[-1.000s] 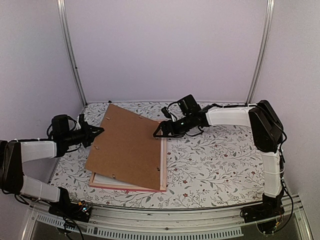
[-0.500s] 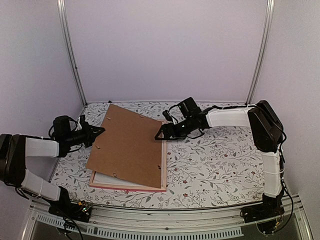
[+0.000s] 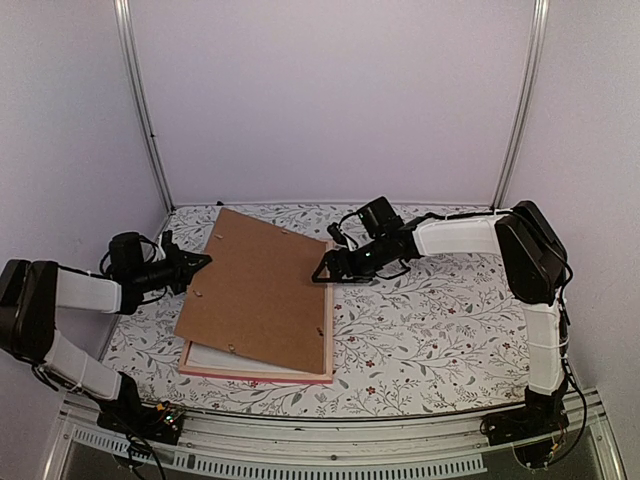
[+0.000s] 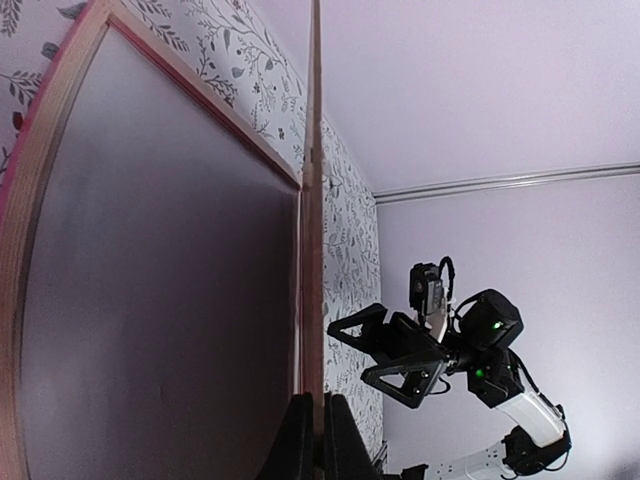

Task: Put the photo into the frame
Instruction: Place the backboard on the frame body.

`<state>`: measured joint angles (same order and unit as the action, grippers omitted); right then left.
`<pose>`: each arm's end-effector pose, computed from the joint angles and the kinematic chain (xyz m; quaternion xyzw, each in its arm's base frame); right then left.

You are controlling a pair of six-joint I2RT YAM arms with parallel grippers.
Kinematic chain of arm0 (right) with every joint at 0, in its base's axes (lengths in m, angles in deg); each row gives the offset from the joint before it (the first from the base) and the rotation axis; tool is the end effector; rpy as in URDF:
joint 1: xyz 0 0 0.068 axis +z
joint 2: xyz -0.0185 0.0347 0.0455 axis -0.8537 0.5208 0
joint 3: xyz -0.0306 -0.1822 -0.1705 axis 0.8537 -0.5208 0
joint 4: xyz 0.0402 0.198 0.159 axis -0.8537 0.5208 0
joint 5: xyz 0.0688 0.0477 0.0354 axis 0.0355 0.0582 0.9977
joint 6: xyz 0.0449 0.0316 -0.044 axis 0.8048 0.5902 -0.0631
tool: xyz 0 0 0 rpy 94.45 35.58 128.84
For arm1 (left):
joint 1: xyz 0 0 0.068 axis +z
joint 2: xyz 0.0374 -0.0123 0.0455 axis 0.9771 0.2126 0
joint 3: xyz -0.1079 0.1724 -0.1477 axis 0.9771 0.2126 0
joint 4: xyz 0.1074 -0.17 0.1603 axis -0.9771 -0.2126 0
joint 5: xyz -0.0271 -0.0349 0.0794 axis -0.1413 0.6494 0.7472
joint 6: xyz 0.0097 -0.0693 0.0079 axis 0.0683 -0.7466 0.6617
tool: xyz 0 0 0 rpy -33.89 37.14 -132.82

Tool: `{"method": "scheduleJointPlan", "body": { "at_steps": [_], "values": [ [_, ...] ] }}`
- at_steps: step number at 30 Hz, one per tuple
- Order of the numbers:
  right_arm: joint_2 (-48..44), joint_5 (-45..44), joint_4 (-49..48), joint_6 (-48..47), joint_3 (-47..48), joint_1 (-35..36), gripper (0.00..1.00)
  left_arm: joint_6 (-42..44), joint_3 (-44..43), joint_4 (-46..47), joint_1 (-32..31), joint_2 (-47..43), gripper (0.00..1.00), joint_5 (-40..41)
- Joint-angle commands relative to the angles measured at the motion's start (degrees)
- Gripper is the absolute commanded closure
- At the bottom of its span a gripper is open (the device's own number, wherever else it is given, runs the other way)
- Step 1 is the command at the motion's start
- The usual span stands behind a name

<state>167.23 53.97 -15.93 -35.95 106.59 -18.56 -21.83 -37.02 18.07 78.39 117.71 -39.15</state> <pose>0.3347 0.3208 0.1379 -0.2525 0.8692 0.3908 0.1671 0.2749 -0.0371 0.1499 -0.2195 0.7614 -0.5377 0.2882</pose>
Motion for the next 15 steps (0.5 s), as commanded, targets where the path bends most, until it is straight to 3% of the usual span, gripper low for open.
{"method": "scheduleJointPlan", "body": {
  "at_steps": [1,15],
  "values": [
    [-2.15,-0.85,-0.18,-0.28,-0.65,-0.33,0.06,-1.04,-0.58,4.80,0.54,0.75,1.00,-2.07],
    [-2.18,-1.12,-0.20,-0.28,-1.08,-0.50,0.05,0.35,-1.55,4.72,0.12,3.23,1.00,-1.19]
  ]
}}
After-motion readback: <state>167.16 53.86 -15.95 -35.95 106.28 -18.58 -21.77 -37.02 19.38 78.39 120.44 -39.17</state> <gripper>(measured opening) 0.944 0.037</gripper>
